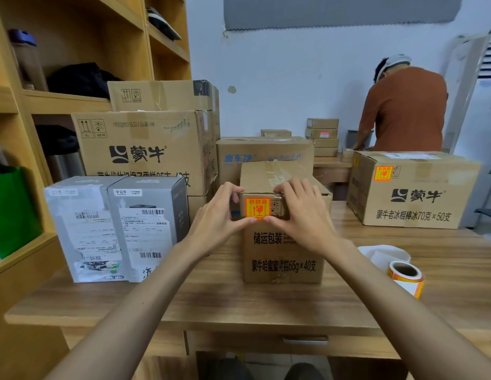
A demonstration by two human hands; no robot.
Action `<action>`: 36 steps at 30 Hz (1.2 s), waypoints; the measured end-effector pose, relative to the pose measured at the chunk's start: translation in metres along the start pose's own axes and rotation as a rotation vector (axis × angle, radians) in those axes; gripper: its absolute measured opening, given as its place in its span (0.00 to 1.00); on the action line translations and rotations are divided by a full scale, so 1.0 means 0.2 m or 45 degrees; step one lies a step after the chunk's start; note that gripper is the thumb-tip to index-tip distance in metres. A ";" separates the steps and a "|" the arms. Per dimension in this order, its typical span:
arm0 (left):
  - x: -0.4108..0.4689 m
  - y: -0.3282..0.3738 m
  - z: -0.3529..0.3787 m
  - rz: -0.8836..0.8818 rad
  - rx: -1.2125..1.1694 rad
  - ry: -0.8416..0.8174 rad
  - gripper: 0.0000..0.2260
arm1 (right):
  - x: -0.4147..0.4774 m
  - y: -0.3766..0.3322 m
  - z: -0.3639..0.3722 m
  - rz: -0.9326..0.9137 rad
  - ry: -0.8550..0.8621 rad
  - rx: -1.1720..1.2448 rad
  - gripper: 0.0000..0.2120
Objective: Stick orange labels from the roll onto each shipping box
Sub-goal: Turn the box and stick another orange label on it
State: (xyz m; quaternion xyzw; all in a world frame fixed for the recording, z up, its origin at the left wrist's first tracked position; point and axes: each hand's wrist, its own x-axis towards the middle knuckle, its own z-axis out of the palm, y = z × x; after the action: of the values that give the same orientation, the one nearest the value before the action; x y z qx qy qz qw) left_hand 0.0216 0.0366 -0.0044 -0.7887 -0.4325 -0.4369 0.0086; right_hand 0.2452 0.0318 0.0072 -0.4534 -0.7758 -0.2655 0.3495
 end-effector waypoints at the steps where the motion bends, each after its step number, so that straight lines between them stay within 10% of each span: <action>1: 0.00 0.00 0.00 0.001 -0.005 -0.001 0.26 | 0.00 0.00 0.00 -0.006 0.001 -0.018 0.26; 19: 0.06 -0.04 -0.05 0.054 -0.131 -0.026 0.10 | 0.04 0.01 0.00 0.033 0.050 0.116 0.15; 36: -0.03 -0.11 -0.08 0.004 -0.051 -0.063 0.25 | -0.01 0.17 -0.23 0.147 -0.132 0.333 0.24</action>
State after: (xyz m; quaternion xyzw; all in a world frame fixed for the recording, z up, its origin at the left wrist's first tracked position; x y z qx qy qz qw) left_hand -0.0058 0.0396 -0.0058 -0.7999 -0.4225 -0.4259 -0.0173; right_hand 0.2906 0.0127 0.0370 -0.4607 -0.7934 -0.1178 0.3799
